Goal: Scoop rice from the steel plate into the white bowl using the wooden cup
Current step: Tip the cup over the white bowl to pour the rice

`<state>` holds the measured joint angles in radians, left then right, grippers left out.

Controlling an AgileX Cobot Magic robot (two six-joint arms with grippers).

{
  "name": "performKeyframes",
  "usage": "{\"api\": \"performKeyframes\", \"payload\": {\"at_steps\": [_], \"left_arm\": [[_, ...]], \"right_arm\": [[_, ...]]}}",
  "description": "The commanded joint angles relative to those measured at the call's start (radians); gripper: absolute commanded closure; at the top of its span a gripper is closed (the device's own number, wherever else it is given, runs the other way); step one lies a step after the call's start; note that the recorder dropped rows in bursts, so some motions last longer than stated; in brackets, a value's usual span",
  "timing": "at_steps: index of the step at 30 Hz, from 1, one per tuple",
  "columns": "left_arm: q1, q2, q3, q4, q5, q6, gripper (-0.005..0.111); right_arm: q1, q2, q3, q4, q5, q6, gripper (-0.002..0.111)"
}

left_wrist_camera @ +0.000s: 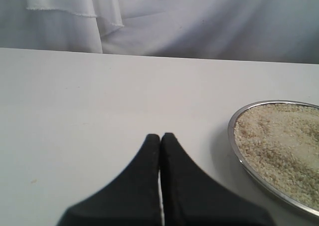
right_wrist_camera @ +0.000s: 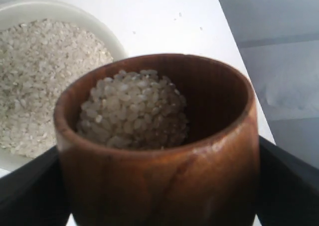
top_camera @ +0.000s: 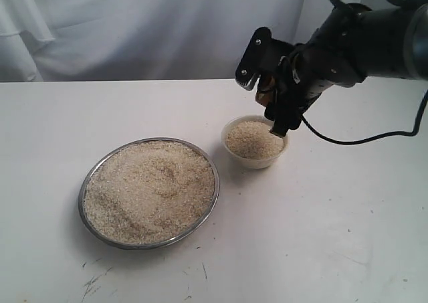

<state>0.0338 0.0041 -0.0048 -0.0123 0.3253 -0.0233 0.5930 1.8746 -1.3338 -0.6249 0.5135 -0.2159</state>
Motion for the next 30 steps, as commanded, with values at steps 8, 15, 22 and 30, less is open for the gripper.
{"api": "performKeyframes", "payload": {"at_steps": [8, 15, 22, 30], "left_arm": [[-0.003, -0.004, 0.005, 0.0, -0.006, 0.0, 0.107], [-0.003, -0.004, 0.005, 0.0, -0.006, 0.0, 0.107], [-0.003, -0.004, 0.005, 0.0, -0.006, 0.0, 0.107], [-0.003, -0.004, 0.005, 0.0, -0.006, 0.0, 0.107]], "right_arm": [[0.024, 0.039, -0.002, -0.196, 0.006, -0.028, 0.108], [0.079, 0.083, -0.002, -0.331, 0.032, -0.021, 0.108], [0.133, 0.134, -0.002, -0.496, 0.102, 0.01, 0.108], [0.158, 0.151, -0.002, -0.589, 0.18, 0.025, 0.108]]}}
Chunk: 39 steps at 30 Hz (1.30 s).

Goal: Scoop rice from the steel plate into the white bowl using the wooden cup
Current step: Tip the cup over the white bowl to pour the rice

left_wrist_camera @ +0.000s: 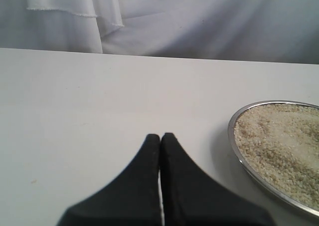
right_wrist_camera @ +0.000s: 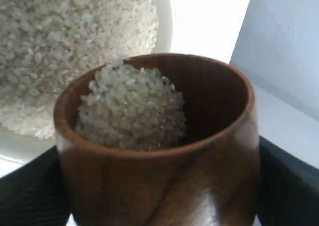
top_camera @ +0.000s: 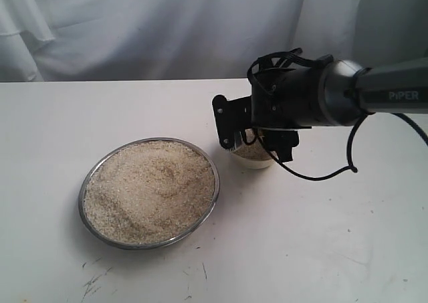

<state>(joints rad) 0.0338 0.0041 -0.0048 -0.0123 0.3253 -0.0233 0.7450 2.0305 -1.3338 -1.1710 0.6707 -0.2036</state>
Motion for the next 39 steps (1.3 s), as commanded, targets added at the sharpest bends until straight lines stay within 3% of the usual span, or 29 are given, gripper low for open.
{"api": "performKeyframes", "payload": {"at_steps": [1, 25, 39], "left_arm": [[-0.003, -0.004, 0.005, 0.0, -0.006, 0.0, 0.107], [-0.003, -0.004, 0.005, 0.0, -0.006, 0.0, 0.107], [-0.003, -0.004, 0.005, 0.0, -0.006, 0.0, 0.107]], "right_arm": [[0.008, -0.005, -0.002, -0.049, 0.032, 0.013, 0.108], [0.032, 0.044, -0.002, -0.274, 0.142, 0.039, 0.108], [0.061, 0.044, -0.002, -0.313, 0.217, 0.046, 0.108]]}}
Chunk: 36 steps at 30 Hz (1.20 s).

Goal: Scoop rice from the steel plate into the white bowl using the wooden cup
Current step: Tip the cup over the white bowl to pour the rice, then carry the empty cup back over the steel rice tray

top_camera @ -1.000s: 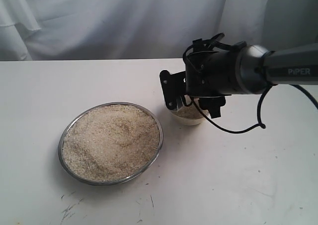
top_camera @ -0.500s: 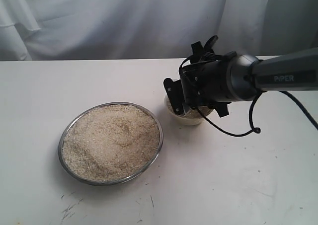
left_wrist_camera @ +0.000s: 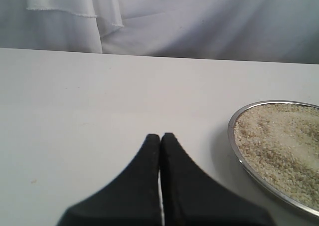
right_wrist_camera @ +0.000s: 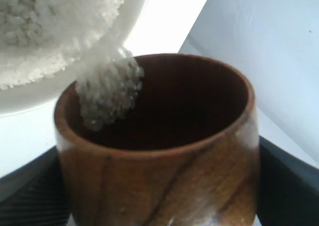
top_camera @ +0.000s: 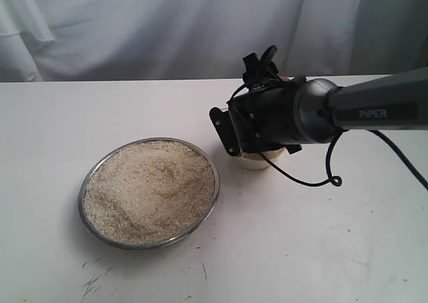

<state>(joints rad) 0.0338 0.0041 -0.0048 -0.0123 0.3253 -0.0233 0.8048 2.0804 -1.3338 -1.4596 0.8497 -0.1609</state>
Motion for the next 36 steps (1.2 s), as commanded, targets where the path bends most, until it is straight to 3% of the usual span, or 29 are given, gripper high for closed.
{"api": "performKeyframes", "payload": {"at_steps": [1, 17, 20, 28, 36], "left_arm": [[-0.003, -0.004, 0.005, 0.0, -0.006, 0.0, 0.107], [-0.003, -0.004, 0.005, 0.0, -0.006, 0.0, 0.107], [-0.003, -0.004, 0.005, 0.0, -0.006, 0.0, 0.107], [-0.003, -0.004, 0.005, 0.0, -0.006, 0.0, 0.107], [-0.003, -0.004, 0.005, 0.0, -0.006, 0.0, 0.107]], "right_arm": [[0.001, -0.006, -0.002, -0.024, 0.041, 0.004, 0.108], [0.094, 0.098, -0.002, -0.153, 0.228, -0.018, 0.108], [0.094, 0.089, -0.002, -0.143, 0.304, 0.096, 0.108], [0.094, -0.066, -0.002, 0.161, 0.231, 0.192, 0.108], [0.096, -0.281, -0.002, 0.511, 0.108, 0.111, 0.108]]}}
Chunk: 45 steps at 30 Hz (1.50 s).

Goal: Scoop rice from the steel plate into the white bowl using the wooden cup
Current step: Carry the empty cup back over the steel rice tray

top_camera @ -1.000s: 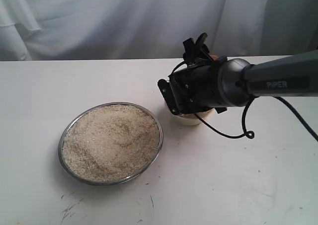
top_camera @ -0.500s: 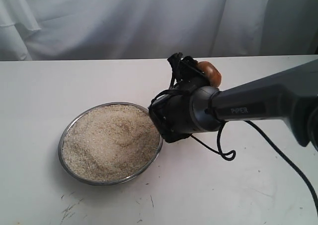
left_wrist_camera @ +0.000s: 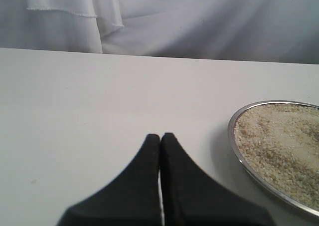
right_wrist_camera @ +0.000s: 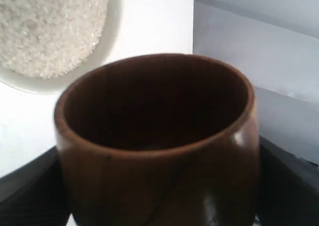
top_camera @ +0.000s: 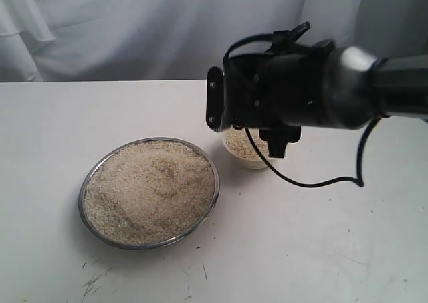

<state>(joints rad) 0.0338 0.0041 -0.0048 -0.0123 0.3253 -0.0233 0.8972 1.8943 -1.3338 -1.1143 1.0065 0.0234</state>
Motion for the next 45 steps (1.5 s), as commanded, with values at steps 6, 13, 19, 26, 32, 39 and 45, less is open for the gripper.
{"api": "performKeyframes", "payload": {"at_steps": [6, 13, 19, 26, 32, 39, 45], "left_arm": [[-0.003, -0.004, 0.005, 0.0, -0.006, 0.0, 0.107], [-0.003, -0.004, 0.005, 0.0, -0.006, 0.0, 0.107], [-0.003, -0.004, 0.005, 0.0, -0.006, 0.0, 0.107], [-0.003, -0.004, 0.005, 0.0, -0.006, 0.0, 0.107], [-0.003, -0.004, 0.005, 0.0, -0.006, 0.0, 0.107], [-0.003, -0.004, 0.005, 0.0, -0.006, 0.0, 0.107], [-0.003, -0.004, 0.005, 0.0, -0.006, 0.0, 0.107]], "right_arm": [[0.048, -0.146, -0.002, 0.443, -0.022, -0.309, 0.108], [0.147, -0.1, -0.002, 0.492, 0.104, -0.339, 0.108], [0.214, -0.052, -0.002, 0.483, 0.129, -0.332, 0.108], [0.273, 0.058, -0.055, 0.332, 0.215, -0.286, 0.108], [0.276, 0.15, -0.221, 0.357, 0.215, -0.292, 0.108], [0.276, 0.226, -0.318, 0.364, 0.215, -0.253, 0.108], [0.278, 0.24, -0.32, 0.379, 0.215, -0.233, 0.108]]}}
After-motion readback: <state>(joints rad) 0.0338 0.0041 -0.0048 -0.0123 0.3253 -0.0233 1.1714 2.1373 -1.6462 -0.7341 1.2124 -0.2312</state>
